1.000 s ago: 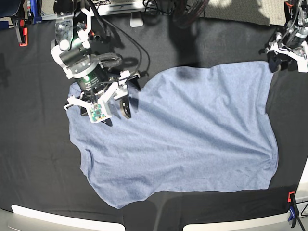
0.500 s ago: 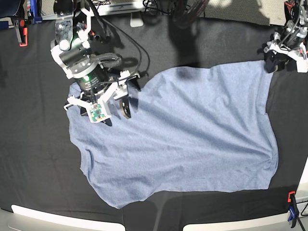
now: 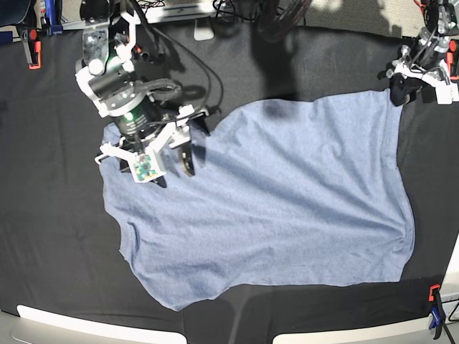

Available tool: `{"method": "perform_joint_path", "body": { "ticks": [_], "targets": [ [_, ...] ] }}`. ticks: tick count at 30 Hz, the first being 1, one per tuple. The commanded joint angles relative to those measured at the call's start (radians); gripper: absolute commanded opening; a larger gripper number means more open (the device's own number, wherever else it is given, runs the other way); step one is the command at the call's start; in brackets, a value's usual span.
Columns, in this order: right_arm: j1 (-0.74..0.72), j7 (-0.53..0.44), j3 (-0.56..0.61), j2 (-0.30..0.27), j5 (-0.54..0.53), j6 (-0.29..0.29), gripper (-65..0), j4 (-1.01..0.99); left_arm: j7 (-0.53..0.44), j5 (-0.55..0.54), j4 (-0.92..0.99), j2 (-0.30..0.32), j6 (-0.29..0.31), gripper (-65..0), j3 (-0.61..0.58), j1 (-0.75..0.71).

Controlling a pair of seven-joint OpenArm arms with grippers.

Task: Layout the t-shirt on the table in an organized manner, then fold the t-shirt properly
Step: 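Move both grippers to the shirt's shoulder corners and grasp them, then pull both shoulder corners apart and lay the shirt flat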

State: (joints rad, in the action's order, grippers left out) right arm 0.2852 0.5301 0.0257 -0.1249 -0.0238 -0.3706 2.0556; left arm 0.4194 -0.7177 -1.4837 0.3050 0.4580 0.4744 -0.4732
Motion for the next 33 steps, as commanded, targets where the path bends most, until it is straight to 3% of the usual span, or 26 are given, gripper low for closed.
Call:
{"method": "perform_joint_path", "body": {
  "ticks": [1,2,5,10,15,20,26,33],
  "targets": [
    [-0.008,-0.028,0.000,-0.003,-0.006,0.003,-37.7,0.020,-0.029,-0.012,-0.017,0.014,0.014,-59.5,0.009,0.000],
    [-0.008,-0.028,0.000,-0.003,-0.006,0.003,-37.7,0.020,-0.042,-0.006,-0.017,0.014,0.014,-65.0,0.009,0.000],
    [-0.008,-0.018,-0.001,-0.003,-0.006,0.003,-37.7,0.020,-0.108,0.056,-0.017,0.014,0.013,-65.0,0.009,0.000],
    [-0.008,0.097,-0.083,-0.002,-0.066,0.011,-37.6,0.038,-0.128,0.116,-0.017,0.014,0.006,-65.0,0.010,-0.001],
    [-0.005,0.330,-0.344,-0.002,-0.261,0.002,-37.4,0.049,-0.137,0.115,-0.017,0.014,0.006,-65.0,0.010,0.000],
    [-0.005,0.508,-0.634,-0.002,-0.472,-0.085,-37.4,0.042,-0.137,0.114,-0.017,0.014,0.006,-65.0,0.010,0.000],
    [-0.005,0.510,-0.814,-0.002,-0.555,-0.091,-37.5,-0.086,-0.153,0.114,-0.017,0.014,0.006,-65.0,0.010,0.000],
    [-0.005,0.509,-0.783,-0.002,-0.608,-0.147,-37.4,-0.283,-0.152,0.114,-0.018,0.014,0.006,-65.0,0.009,0.000]
  ]
}}
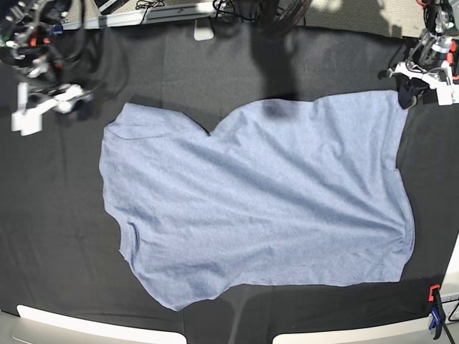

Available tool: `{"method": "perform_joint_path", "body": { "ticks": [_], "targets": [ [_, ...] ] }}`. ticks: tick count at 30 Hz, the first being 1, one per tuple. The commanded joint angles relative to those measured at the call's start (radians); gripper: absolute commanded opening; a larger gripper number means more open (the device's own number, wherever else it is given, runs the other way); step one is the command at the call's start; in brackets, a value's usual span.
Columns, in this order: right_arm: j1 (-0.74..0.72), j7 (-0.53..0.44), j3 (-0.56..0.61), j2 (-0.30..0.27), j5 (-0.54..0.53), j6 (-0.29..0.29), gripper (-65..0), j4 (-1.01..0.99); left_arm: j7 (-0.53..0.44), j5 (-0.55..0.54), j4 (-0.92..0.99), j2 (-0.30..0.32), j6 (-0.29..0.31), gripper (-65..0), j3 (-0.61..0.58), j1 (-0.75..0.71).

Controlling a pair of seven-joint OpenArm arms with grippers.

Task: Layout the t-shirt on the table in an organized manner, then fold the t-shirt properly
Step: 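Pull both shoulder corners apart and lay the shirt flat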

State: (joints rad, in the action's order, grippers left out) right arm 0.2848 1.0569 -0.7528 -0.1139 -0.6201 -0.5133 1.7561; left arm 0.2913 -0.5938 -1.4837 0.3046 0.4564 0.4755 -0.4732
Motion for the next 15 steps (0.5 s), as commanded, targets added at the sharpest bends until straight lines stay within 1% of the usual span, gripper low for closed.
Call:
{"method": "perform_joint_path", "body": {
  "ticks": [1,5,8,11,14,15],
  "targets": [
    [-0.005,-0.018,0.005,-0.013,-0.012,-0.005,-37.5,-0.002,-0.024,-0.010,-0.018,0.014,0.008,-65.0,0.008,0.000],
    [-0.005,-0.042,0.056,-0.010,-0.012,-0.027,-37.5,-0.037,-0.024,-0.010,-0.018,0.014,0.008,-65.0,0.008,0.000],
    [-0.005,-0.084,0.098,-0.011,-0.012,-0.026,-37.5,-0.037,-0.024,-0.009,-0.018,0.014,0.008,-65.0,0.008,0.000],
    [-0.005,-0.092,0.144,-0.010,-0.011,-0.024,-37.5,-0.037,-0.024,-0.009,-0.018,0.014,0.008,-65.0,0.008,0.000],
    [-0.005,-0.103,0.187,-0.011,-0.006,0.022,-37.5,-0.043,-0.024,-0.009,-0.018,0.014,0.008,-65.0,0.008,0.000],
    [-0.005,-0.112,0.198,-0.011,-0.005,0.029,-37.5,-0.049,-0.024,-0.009,-0.018,0.014,0.008,-65.0,0.008,0.000]
  ]
}}
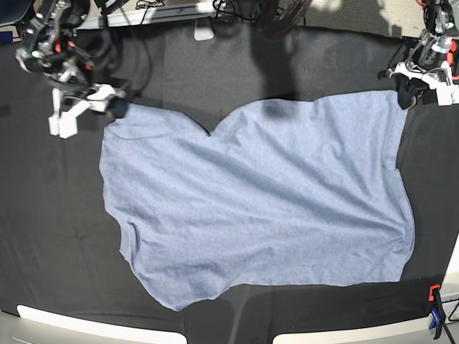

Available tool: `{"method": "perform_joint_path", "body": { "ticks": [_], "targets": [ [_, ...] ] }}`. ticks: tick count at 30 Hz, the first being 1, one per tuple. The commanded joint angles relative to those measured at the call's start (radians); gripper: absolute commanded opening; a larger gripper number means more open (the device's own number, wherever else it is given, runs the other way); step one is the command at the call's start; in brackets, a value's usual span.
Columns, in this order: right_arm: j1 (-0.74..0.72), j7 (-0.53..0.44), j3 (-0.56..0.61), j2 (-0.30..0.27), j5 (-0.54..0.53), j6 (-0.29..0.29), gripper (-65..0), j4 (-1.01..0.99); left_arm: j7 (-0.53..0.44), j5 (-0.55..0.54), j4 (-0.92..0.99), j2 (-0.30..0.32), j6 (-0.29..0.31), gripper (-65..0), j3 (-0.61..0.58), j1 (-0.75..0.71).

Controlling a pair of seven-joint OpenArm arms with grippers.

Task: Layout the t-shirt on the table in an organized manner, then fold the t-shirt properly
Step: 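Pull both shoulder corners apart and lay the shirt flat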

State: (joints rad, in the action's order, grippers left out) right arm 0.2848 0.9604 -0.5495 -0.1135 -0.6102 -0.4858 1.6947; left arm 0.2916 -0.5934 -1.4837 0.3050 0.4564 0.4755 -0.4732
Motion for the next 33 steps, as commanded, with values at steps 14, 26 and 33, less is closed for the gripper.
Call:
{"method": "perform_joint_path", "body": {
  "ticks": [14,26,33],
  "targets": [
    [-0.087,-0.021,0.046,-0.011,-0.012,-0.013,-58.4,-0.081,-0.024,-0.010,-0.018,0.014,0.008,-65.0,0.008,-0.001],
    [-0.080,0.125,-0.138,-0.012,-0.027,-0.104,-65.0,0.148,-0.024,-0.058,-0.065,0.129,0.008,-65.0,0.008,-0.018],
    [-0.028,0.163,-0.243,-0.017,-0.090,-0.118,-65.0,0.253,0.033,-0.063,-0.203,0.142,0.008,-65.0,0.017,-0.026]
  ]
}}
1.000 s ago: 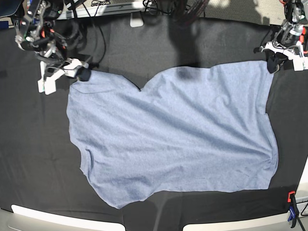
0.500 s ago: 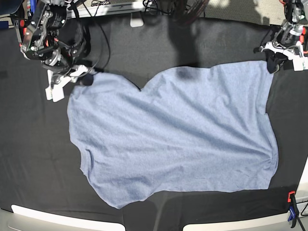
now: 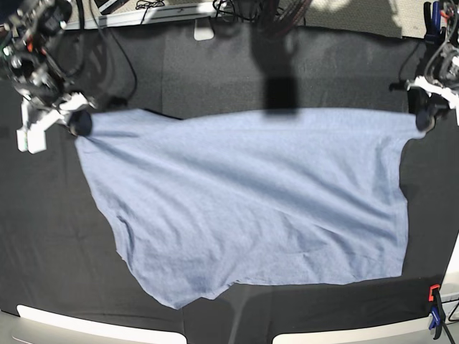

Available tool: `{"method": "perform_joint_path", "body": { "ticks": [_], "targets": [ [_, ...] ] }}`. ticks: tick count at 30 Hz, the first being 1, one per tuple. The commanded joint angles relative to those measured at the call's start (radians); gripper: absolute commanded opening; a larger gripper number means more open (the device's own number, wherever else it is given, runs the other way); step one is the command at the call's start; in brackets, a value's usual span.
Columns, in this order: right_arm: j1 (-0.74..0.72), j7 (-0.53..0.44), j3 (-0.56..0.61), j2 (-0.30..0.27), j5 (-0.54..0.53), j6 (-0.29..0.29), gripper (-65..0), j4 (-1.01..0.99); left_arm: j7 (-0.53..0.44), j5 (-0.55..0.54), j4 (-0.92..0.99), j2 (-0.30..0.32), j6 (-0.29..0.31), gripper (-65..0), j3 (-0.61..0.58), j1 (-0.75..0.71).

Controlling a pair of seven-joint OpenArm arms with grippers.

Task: Layout the t-shirt on the table in an organized manner, then fold the t-shirt properly
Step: 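Pull both shoulder corners apart and lay the shirt flat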

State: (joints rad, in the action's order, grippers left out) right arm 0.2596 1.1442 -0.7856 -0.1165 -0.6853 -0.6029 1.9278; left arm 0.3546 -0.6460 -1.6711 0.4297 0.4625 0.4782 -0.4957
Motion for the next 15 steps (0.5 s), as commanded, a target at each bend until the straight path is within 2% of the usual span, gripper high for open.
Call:
{"method": "perform_joint_path", "body": {
  "ticks": [1,6,9,12,15],
  "targets": [
    [0.013,-0.021,-0.014,-0.014,-0.015,-0.001,-65.0,0.031,-0.017,-0.010,-0.031,0.017,0.002,-65.0,0.020,-0.003],
    [0.116,-0.020,-0.022,-0.013,-0.014,-0.001,-65.0,0.062,0.050,-0.011,-0.070,0.017,0.002,-65.0,0.082,-0.004],
    [0.171,-0.020,-0.022,-0.013,-0.014,-0.005,-65.0,0.062,0.089,-0.048,-0.070,0.017,0.002,-65.0,0.126,-0.016],
    [0.216,-0.020,-0.022,-0.013,-0.014,-0.012,-65.0,0.062,0.094,-0.100,-0.070,0.017,0.002,-65.0,0.154,-0.050],
    [0.253,-0.020,-0.022,-0.013,-0.014,-0.012,-65.0,0.062,0.094,-0.098,-0.070,0.017,0.002,-65.0,0.157,-0.097]
  ]
}}
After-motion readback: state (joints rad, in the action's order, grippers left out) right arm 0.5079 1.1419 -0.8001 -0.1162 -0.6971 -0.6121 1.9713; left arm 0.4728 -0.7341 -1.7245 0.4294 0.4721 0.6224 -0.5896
